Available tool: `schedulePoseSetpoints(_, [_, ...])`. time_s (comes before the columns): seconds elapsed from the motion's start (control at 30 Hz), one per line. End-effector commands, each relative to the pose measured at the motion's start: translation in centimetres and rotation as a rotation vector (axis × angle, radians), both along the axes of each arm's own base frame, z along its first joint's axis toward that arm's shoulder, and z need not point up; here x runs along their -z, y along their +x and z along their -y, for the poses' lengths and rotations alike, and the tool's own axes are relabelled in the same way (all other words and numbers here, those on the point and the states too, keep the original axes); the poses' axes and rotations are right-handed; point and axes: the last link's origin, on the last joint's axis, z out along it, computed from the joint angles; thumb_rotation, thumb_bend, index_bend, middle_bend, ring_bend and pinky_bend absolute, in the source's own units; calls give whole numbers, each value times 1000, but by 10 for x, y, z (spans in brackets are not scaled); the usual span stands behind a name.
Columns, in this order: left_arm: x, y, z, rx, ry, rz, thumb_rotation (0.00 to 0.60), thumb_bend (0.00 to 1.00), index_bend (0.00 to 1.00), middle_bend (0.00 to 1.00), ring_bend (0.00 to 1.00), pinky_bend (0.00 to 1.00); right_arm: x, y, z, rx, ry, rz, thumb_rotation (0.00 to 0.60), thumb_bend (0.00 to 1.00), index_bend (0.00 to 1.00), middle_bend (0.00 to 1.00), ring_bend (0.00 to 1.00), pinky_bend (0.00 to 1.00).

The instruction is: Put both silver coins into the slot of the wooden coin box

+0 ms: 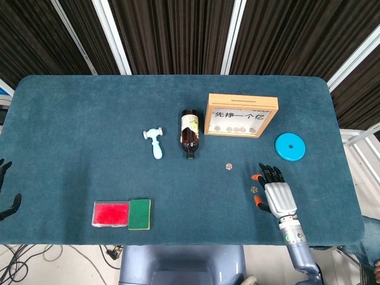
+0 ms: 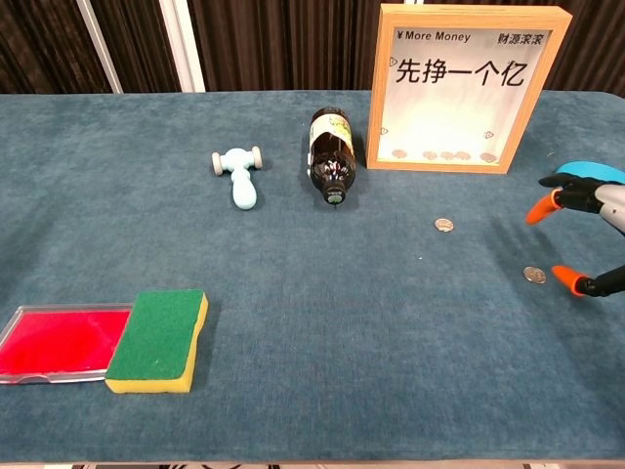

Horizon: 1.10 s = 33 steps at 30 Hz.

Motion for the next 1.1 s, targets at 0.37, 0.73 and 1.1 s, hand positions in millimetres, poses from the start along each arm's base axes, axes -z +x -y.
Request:
schedulePoseSetpoints(0.37, [0,0,-1,-8,-2,4,600,396,98,0,0,0,12,-7,-5,-1,-10,31,600,468,349,45,0,0])
schedulePoseSetpoints(0.73, [0,-1,-1,-10,-4,4,600,396,98,0,0,0,15,-14,-6,15,-10,14,600,468,376,44,0,0])
schedulePoseSetpoints(1.1, [0,-1,-1,-13,-6,3,600,396,98,0,0,0,18,-22,-8,37,4,13,600,469,376,45,0,0])
